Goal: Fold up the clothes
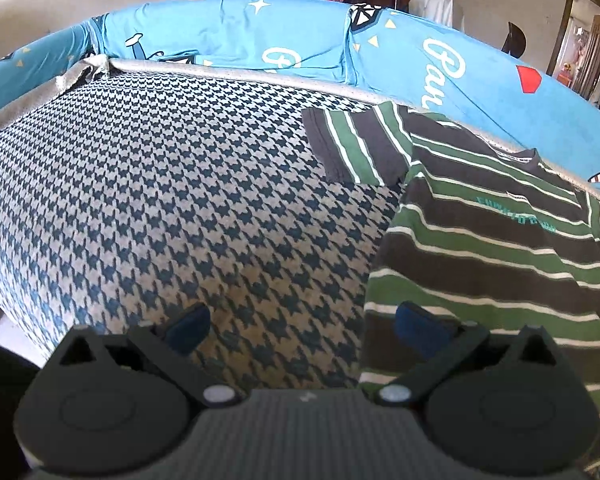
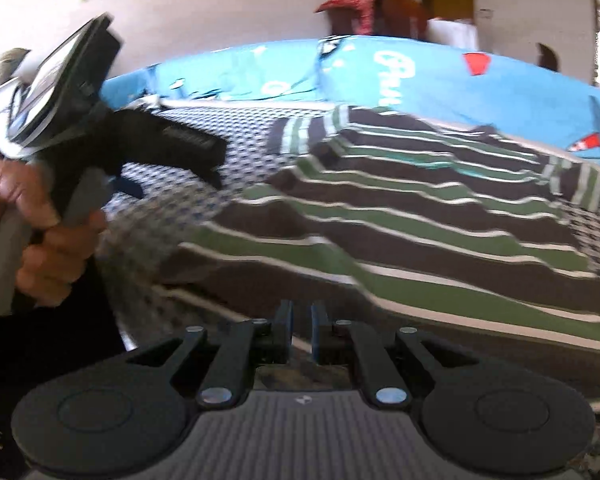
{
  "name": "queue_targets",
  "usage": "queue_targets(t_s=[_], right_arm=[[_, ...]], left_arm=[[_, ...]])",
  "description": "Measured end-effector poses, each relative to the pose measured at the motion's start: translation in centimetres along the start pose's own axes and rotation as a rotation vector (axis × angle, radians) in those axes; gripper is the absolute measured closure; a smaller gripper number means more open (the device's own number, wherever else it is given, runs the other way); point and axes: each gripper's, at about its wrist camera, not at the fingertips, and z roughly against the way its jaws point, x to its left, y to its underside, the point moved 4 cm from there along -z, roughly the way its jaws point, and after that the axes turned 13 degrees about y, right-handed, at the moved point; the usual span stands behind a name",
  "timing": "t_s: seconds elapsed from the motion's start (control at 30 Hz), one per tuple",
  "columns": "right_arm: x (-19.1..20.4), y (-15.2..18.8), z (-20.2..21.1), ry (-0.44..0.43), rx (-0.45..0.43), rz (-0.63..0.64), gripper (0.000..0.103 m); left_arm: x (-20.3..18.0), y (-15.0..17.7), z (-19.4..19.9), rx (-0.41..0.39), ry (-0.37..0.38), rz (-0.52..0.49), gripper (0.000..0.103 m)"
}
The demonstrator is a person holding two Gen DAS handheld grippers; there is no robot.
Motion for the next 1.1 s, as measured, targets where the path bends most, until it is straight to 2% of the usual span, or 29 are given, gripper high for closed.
queue_targets(t_s=[0.17,0.4,0.6,0.93,1.07,1.1], right_arm=[[2.6,-1.0,-0.7,-0.047,-0.017,0.092,0.088],[6.1,-1.7,-1.8,-0.095,-0.028,0.234,0.078],[8.8,-1.4,-2.8,-0.124,-0.035,0.362,0.073],[11.8,-0.8,-4.2,-0.118,-0.087,0.549,0.063],[11.8,-1.7,-4.4,-0.143,-0.072,0.476,0.067],[11.8,-2.0,-4.5,-0.149,-0.068,0.458,0.075]], left_arm=[[-0.5,-1.5,0.6,0.005,0.016,-0.019,0.0],[-0.3,-3.6,1.1,-0.033,0.035,-0.003,0.0],[0.9,-3.5,1.3,-0.051,0.06,0.057,0.0],[1.6,-3.3,1.4,-0.057,0.078,0.088,0.0],[1.7,-3.3,1.6,-0.068,0.07,0.091,0.0],[1.8,-3.4,1.8,-0.075,0.065,0.091,0.0]])
